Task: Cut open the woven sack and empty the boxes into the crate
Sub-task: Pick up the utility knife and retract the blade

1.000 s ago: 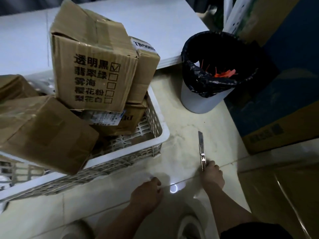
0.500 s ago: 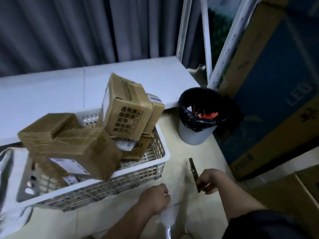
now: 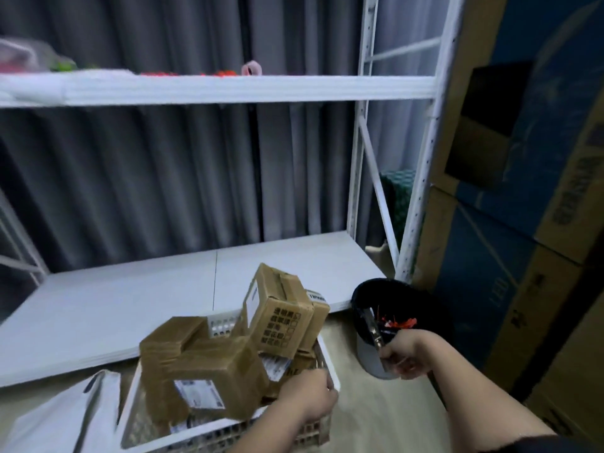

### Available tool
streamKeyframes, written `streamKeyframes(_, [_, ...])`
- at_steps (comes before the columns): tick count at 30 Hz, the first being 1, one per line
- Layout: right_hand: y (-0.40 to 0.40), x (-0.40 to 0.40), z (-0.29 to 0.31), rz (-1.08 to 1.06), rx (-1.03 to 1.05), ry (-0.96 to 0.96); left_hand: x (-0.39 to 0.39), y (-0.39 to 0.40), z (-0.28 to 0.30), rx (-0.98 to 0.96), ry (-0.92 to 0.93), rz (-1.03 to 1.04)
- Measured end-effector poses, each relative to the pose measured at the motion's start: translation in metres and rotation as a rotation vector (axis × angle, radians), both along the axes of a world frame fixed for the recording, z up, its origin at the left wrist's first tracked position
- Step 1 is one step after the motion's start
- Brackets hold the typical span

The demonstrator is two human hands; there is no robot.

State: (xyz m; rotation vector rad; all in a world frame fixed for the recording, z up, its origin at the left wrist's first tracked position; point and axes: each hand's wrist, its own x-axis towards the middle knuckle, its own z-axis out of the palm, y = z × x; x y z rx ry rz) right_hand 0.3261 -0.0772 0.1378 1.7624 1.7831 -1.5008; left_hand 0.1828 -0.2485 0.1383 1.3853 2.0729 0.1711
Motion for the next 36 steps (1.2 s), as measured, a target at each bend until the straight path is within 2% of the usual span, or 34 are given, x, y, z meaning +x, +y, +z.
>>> streamKeyframes(4, [-0.011,-0.005,0.028,0.0,0.043,0.094,-0.004,-0.003,0.028,0.054,0.02,0.039])
streamKeyframes(8, [-0.037,-0.025,0.059,-0.023,0.096,0.288,-0.006,-0.012,0.054,0.155,-0.021,0.126])
streamKeyframes(14, [-0.094,-0.06,0.087,-0.023,0.166,0.731,-0.014,-0.024,0.076,0.39,-0.433,0.35])
streamKeyframes(17, [-0.118,-0.07,0.086,-0.075,0.159,0.903,-0.014,-0.035,0.085,0.416,-0.692,0.373])
streamKeyframes(19, [-0.128,-0.075,0.088,-0.072,0.186,0.918,-0.016,-0.043,0.086,0.464,-0.897,0.402])
streamKeyframes(22, [-0.133,-0.083,0.092,-0.073,0.265,0.914,-0.022,-0.046,0.084,0.529,-1.033,0.516])
streamKeyframes(25, [-0.138,-0.089,0.091,-0.035,0.346,0.883,-0.032,-0.045,0.085,0.559,-1.039,0.571])
streamKeyframes(27, [-0.143,-0.092,0.09,0.05,0.382,0.866,-0.039,-0.044,0.086,0.577,-0.963,0.573])
streamKeyframes(29, [-0.149,-0.093,0.091,0.141,0.414,0.847,-0.043,-0.045,0.095,0.619,-0.969,0.597])
streamKeyframes(33, [-0.162,-0.096,0.101,0.189,0.263,0.935,-0.056,-0.046,0.119,0.726,-1.118,0.682])
streamKeyframes(36, [-0.17,-0.095,0.108,0.239,0.222,0.959,-0.062,-0.051,0.129,0.796,-1.103,0.671])
